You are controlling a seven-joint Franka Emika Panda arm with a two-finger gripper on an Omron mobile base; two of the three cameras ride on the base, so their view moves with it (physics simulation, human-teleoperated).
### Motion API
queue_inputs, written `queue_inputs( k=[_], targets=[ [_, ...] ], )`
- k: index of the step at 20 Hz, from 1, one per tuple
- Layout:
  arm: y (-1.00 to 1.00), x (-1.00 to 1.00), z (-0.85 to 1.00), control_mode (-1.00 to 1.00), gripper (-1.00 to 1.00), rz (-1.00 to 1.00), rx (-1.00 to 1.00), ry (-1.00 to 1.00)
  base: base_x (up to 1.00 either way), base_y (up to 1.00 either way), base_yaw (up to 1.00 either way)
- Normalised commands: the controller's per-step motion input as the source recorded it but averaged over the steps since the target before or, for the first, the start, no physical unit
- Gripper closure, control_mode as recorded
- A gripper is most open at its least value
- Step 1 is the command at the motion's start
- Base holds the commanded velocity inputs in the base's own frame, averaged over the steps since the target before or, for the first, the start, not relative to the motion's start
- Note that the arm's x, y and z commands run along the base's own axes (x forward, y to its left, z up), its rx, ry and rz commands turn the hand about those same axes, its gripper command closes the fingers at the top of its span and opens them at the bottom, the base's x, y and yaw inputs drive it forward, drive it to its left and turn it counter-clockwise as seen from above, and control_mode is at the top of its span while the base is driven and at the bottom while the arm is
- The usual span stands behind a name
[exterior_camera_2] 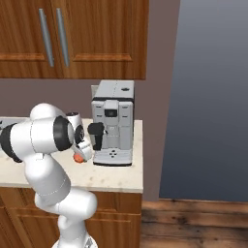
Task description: Place both pans onto different burners. Then place the squash and the fish on different pans.
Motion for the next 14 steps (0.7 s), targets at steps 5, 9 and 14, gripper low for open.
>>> queue_inputs(
  k=[5, 9, 14],
  targets=[
    [0.08, -0.10, 0.08, -1.00, 1.00, 0.00, 0.01, -0.01, 0.00, 0.00, 0.00],
    [0.16, -0.25, 0.33, -1.00, 1.00, 0.00, 0.01, -0.04, 0.00, 0.00, 0.00],
    [0.30, -0.14, 0.39, -1.00, 1.00, 0.05, 0.07, 0.00, 0.00, 0.00, 0.00]
  ],
)
